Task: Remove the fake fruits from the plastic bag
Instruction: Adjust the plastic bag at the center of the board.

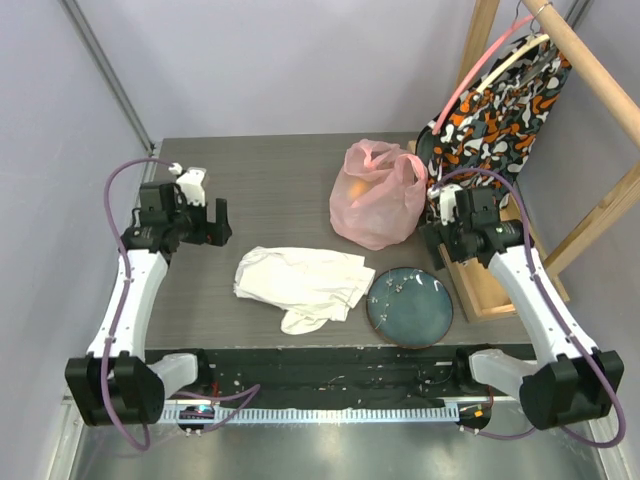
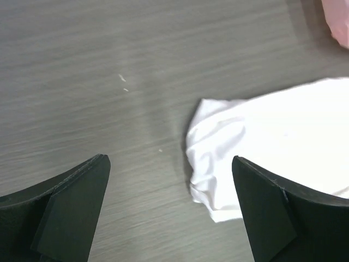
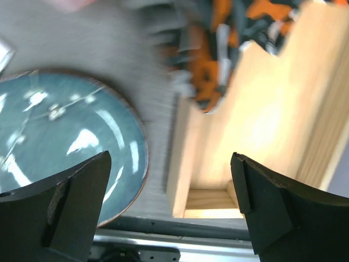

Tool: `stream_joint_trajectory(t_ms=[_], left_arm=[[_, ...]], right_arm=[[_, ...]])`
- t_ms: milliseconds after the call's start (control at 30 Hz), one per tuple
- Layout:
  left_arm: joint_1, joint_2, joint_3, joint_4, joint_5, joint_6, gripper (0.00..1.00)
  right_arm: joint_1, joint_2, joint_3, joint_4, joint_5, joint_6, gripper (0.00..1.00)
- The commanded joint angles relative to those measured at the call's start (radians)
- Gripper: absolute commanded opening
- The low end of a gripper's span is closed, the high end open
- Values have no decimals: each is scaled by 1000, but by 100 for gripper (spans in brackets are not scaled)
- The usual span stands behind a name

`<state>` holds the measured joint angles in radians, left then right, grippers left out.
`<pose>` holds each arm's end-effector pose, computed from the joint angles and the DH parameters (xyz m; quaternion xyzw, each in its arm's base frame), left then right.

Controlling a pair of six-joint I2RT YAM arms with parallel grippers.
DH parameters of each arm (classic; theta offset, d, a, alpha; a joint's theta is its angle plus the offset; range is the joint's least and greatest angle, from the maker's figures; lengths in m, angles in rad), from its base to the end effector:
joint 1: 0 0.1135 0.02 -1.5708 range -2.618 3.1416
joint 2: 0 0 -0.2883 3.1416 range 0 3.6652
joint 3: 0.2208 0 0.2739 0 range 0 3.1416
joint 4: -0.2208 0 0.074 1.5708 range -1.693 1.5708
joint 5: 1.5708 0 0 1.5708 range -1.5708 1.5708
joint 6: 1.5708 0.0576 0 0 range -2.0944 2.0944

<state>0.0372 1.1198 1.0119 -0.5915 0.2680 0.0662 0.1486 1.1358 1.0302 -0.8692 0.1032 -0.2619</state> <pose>0.2660 -0.0054 0.3204 0.0694 0.8975 -0.0993 0.4240 0.2425 0.0303 0.2978 -0.1797 0.9377 -0.0658 0.2900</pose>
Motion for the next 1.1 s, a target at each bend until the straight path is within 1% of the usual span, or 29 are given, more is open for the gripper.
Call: stream_joint_trajectory(t_ms=[0,33,67,100,200,233,267,333,367,400,433,467,500,533,567,633,667,733,767,800,833,867,900,933,967,1067], left_arm=[[-22,69,47,-79,155,24,98],[-28,75,57,-74,177,35,95],[-69,86,66,-64,194,38,95],[-89,115,82,-36,195,46,95],[-204,199,236,4,183,46,96],[-224,277,288,7,180,41,96],[-244,316,398,13,166,32,97],[-304,427,497,32,154,29,96],[-328,469,608,32,139,49,92],[-388,507,664,6,63,81,88],[-422,590,732,-8,-2,134,84],[-451,630,843,-27,-27,170,84],[-491,665,900,-68,-38,203,83],[-502,704,937,-73,-38,216,84],[-508,747,967,-59,-18,205,84],[-511,788,1011,-44,136,192,85],[-519,804,1019,-24,175,187,85],[-537,836,1056,-5,204,178,88],[-555,883,1076,2,206,184,89],[-565,911,1138,4,201,176,91],[-569,943,1175,4,206,152,91],[-569,992,1209,12,230,76,91],[-569,1009,1238,21,250,48,91],[-571,1014,1242,41,284,23,91],[-573,1014,1228,95,289,-44,91],[-574,1023,1212,142,318,-127,91]], right_arm=[[63,-100,-18,-53,-150,-183,100],[72,-108,-45,-59,-170,-219,100],[84,-116,-58,-66,-189,-291,99],[97,-114,-62,-97,-224,-324,100],[163,-72,-39,-161,-243,-387,99],[181,-58,-15,-174,-238,-387,99],[184,-47,1,-183,-234,-384,98],[187,-24,31,-201,-217,-367,97],[187,-22,39,-205,-215,-364,96],[186,-24,51,-208,-214,-361,96],[187,-34,54,-208,-205,-350,96],[186,-44,57,-205,-200,-343,95],[186,-50,62,-202,-195,-336,95],[187,-65,64,-200,-192,-320,95],[187,-71,65,-200,-194,-313,95],[186,-83,73,-203,-192,-283,95],[187,-90,74,-202,-192,-274,95],[187,-102,73,-199,-200,-248,95],[187,-105,71,-195,-203,-240,95],[187,-105,68,-195,-206,-235,96],[186,-105,67,-195,-211,-232,95],[186,-107,67,-194,-212,-224,96],[187,-107,64,-192,-212,-221,95],[186,-108,62,-191,-212,-221,95],[186,-107,62,-191,-211,-221,96],[186,-99,59,-188,-211,-221,95]])
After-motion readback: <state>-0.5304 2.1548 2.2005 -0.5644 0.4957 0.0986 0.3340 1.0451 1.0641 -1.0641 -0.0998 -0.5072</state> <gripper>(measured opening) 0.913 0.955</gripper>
